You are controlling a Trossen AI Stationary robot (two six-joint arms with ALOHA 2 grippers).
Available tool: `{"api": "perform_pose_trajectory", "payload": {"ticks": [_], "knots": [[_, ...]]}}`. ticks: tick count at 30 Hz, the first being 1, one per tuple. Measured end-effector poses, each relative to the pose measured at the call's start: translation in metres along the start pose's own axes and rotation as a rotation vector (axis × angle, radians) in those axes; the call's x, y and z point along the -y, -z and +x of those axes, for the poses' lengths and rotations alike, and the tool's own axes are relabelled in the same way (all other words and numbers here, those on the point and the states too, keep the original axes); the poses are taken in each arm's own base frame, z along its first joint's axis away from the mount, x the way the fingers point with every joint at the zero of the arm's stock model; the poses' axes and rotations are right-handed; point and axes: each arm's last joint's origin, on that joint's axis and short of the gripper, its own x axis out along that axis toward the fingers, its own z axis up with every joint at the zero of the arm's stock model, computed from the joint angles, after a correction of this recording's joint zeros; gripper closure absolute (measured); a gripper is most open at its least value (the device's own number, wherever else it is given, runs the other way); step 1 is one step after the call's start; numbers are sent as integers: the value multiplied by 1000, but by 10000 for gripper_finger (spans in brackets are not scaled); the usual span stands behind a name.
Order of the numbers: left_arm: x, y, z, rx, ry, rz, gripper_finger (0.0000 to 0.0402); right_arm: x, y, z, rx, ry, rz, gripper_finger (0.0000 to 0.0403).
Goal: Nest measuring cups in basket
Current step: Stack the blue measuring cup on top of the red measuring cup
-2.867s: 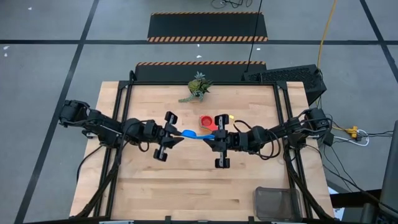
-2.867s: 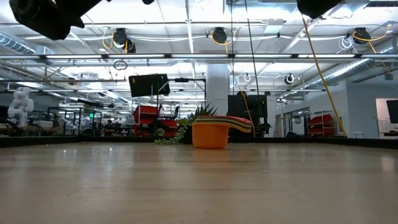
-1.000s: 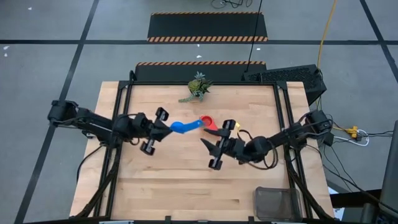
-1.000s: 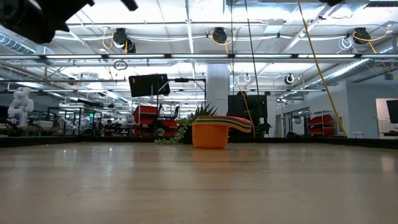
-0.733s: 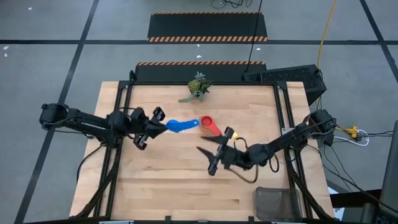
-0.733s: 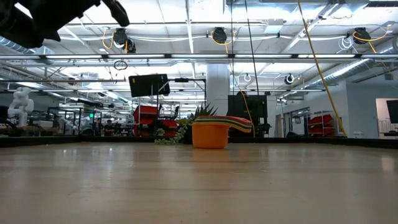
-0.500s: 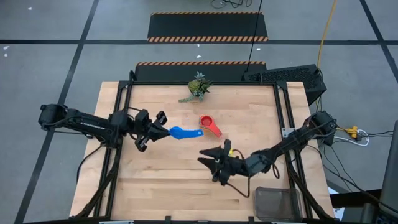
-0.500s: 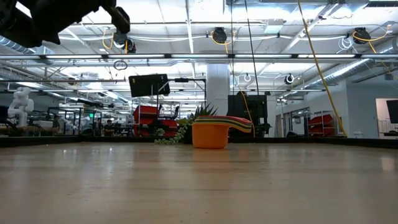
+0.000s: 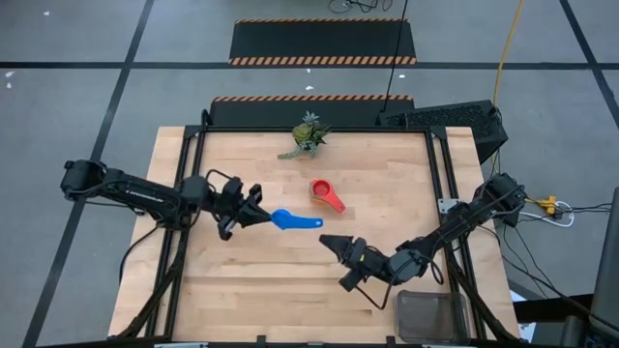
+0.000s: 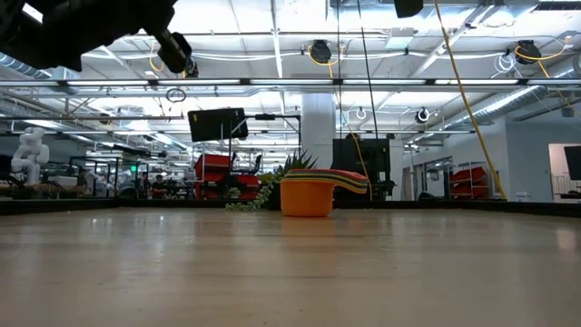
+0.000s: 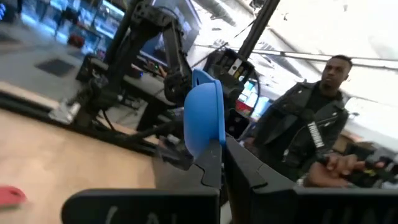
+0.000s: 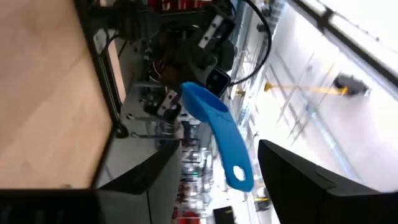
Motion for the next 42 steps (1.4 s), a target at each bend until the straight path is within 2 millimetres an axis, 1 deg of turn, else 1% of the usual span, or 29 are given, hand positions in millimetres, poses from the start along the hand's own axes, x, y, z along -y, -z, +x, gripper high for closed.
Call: {"api": "perform_pose_trajectory", "payload": {"ticks": [4,9,17,24,31,38,42], "knots": [[3,3,1,-24,15,-71,399,-3,0,-1,12,-4,-111,194],[2,12,2,-96,-15,-150,400,-6,1,-2,33,-3,-257,199],[3,13,2,-96,-38,-244,400,-12,1,-2,43,-29,-418,199],[4,15,2,-111,-28,-329,400,-19,-1,-3,130,-54,-505,200],[9,19,3,-143,-17,-385,400,-19,-3,-3,189,-26,-563,200],[11,22,4,-137,-41,-399,400,-19,1,4,209,-15,-604,201],[14,24,5,-125,-54,-399,401,-20,3,7,201,-17,-613,219]]}}
